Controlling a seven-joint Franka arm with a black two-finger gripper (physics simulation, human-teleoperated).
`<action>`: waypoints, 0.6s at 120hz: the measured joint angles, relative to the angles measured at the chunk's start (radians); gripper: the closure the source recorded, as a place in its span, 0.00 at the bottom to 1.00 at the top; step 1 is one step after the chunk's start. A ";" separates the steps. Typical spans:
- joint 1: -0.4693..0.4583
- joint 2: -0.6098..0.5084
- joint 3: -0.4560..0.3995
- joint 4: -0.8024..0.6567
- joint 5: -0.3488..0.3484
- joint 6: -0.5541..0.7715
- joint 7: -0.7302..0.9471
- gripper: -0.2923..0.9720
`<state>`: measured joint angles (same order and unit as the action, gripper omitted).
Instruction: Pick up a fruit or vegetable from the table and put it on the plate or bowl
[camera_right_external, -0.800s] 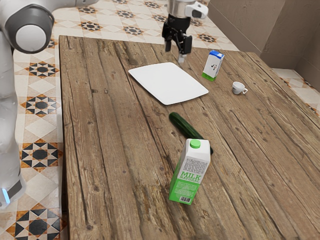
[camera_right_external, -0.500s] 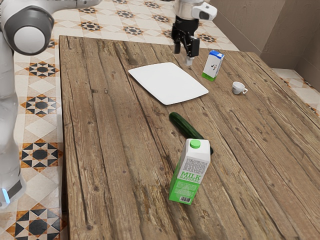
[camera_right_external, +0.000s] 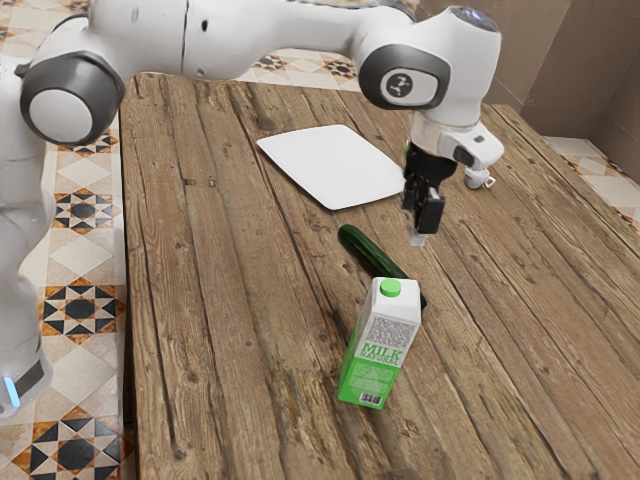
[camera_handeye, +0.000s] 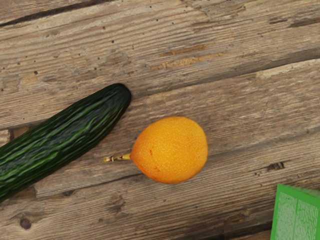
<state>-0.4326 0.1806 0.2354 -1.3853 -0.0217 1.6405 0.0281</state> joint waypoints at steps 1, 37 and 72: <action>-0.003 0.001 0.001 -0.005 0.003 0.006 0.001 0.23; -0.013 0.012 0.012 -0.170 0.007 0.260 0.019 0.23; -0.038 0.023 0.011 -0.242 -0.016 0.352 0.030 0.23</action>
<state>-0.4702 0.2035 0.2468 -1.6275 -0.0374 1.9922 0.0583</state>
